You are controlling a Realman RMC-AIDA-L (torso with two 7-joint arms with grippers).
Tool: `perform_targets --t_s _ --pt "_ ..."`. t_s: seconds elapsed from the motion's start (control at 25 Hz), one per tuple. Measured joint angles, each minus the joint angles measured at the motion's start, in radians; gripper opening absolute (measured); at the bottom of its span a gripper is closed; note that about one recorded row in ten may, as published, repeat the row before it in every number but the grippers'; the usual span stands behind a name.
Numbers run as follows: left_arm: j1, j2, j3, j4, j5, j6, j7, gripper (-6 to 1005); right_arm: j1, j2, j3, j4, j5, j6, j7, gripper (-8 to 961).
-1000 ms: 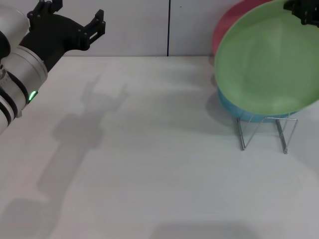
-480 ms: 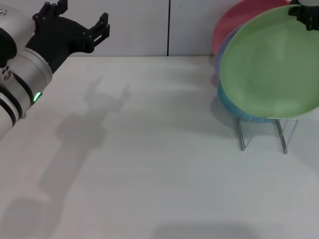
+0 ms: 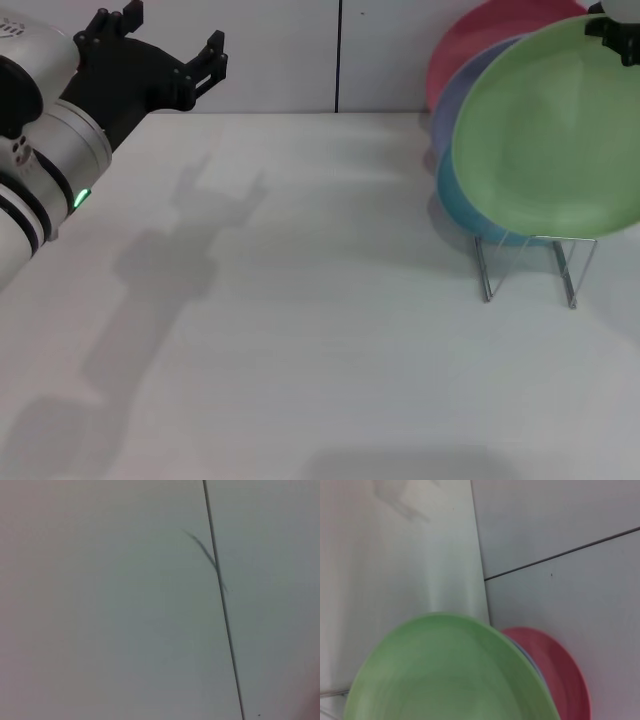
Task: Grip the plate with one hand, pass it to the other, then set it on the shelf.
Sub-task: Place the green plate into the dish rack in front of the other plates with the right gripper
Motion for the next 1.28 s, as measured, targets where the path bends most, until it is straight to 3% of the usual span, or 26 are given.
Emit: perform_targets --t_s 0.44,0.88,1.12,1.16,1.24,1.28 --pt "-0.011 -0.001 -0.001 0.016 0.0 0.0 0.0 864 -0.05 -0.005 -0.069 -0.006 -0.002 0.001 -0.01 45" --pt "-0.029 0.0 -0.006 0.017 0.0 -0.009 0.0 864 -0.071 -0.009 -0.08 -0.062 -0.003 -0.09 -0.008 393" --pt "-0.048 0.002 -0.007 0.029 0.0 -0.01 0.001 864 -0.066 0.024 -0.074 -0.144 -0.001 -0.171 0.002 533" --pt "-0.053 0.003 -0.007 0.031 0.0 -0.011 0.002 864 -0.061 0.038 -0.073 -0.144 0.0 -0.171 0.018 556" --pt "-0.055 0.002 -0.007 0.032 0.0 -0.01 0.003 864 -0.061 0.043 -0.073 -0.145 0.001 -0.152 0.032 603" --pt "-0.056 0.002 -0.007 0.034 0.001 -0.006 0.004 864 -0.072 0.052 -0.073 -0.141 0.001 -0.061 0.079 626"
